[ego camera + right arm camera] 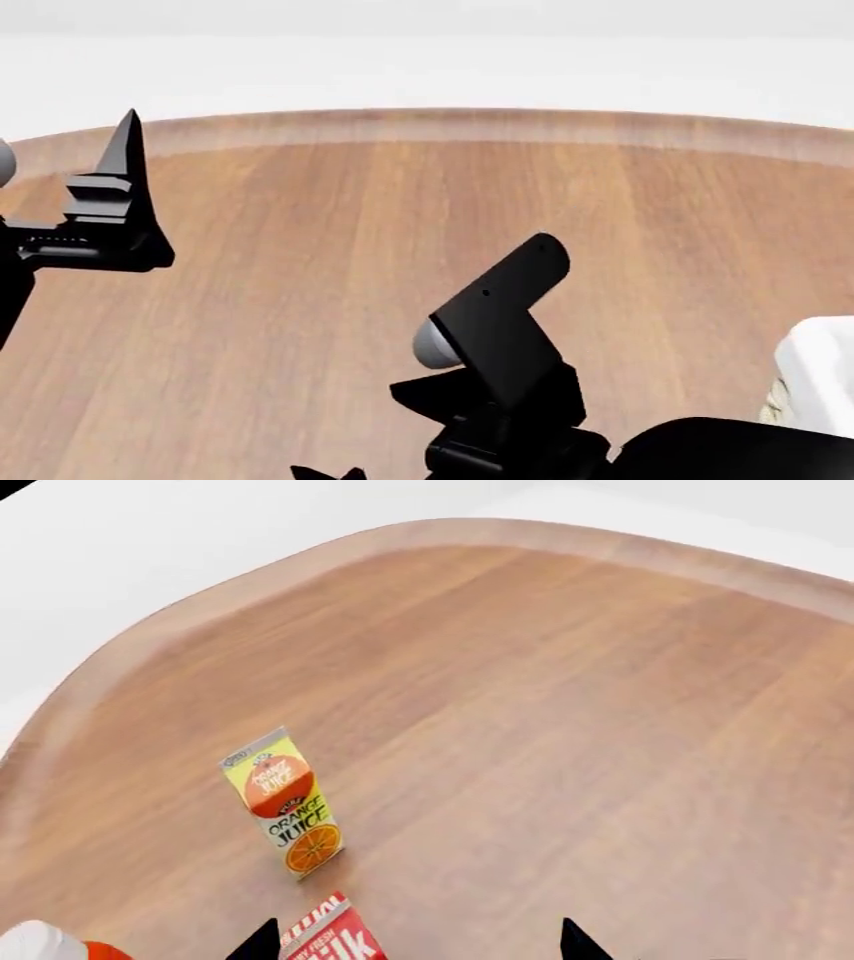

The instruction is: Pick the milk and place it in the basket.

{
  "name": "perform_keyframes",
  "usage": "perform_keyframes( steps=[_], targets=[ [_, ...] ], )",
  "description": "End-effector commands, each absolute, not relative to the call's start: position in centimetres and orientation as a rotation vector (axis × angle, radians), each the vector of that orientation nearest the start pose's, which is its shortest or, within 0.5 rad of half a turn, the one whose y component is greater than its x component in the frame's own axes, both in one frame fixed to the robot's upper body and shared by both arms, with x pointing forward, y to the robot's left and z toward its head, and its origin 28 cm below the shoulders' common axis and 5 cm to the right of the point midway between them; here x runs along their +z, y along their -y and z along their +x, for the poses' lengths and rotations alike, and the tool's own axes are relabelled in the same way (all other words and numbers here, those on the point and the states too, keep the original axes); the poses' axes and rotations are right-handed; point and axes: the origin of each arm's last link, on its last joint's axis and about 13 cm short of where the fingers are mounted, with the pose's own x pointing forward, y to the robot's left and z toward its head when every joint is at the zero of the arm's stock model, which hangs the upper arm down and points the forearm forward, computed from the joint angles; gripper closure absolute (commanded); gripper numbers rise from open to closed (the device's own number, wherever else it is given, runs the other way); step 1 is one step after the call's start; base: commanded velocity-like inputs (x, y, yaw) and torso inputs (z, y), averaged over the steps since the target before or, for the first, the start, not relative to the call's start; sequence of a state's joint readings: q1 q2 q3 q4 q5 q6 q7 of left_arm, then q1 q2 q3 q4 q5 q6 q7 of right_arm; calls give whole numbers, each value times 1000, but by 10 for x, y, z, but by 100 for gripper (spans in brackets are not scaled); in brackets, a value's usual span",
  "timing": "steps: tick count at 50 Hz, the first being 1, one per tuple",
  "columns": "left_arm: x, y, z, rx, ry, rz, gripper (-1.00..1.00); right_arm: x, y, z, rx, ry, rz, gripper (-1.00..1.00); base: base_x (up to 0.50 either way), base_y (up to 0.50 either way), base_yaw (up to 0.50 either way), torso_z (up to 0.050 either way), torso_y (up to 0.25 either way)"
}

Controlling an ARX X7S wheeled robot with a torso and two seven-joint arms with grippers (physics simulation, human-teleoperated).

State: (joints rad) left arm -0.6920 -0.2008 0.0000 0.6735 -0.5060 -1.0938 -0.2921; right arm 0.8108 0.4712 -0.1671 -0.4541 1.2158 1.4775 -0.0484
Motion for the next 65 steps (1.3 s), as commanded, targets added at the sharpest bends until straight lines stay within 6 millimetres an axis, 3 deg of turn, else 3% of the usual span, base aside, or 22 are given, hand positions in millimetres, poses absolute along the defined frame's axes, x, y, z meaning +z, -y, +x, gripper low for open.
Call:
perform_keyframes(
  steps=[1, 25, 65],
  targets=[
    [237, -211, 254, -80, 231, -35, -100, 206, 109, 243, 995, -473, -109, -100, 0, 0, 0, 0, 0],
    [237, -211, 255, -81, 229, -33, -100, 189, 100, 246, 1040, -573, -141, -100, 0, 0, 0, 0, 0],
    [232, -208, 256, -89, 222, -25, -100, 166, 79, 276, 1095, -714, -254, -100, 0, 0, 0, 0, 0]
  ],
)
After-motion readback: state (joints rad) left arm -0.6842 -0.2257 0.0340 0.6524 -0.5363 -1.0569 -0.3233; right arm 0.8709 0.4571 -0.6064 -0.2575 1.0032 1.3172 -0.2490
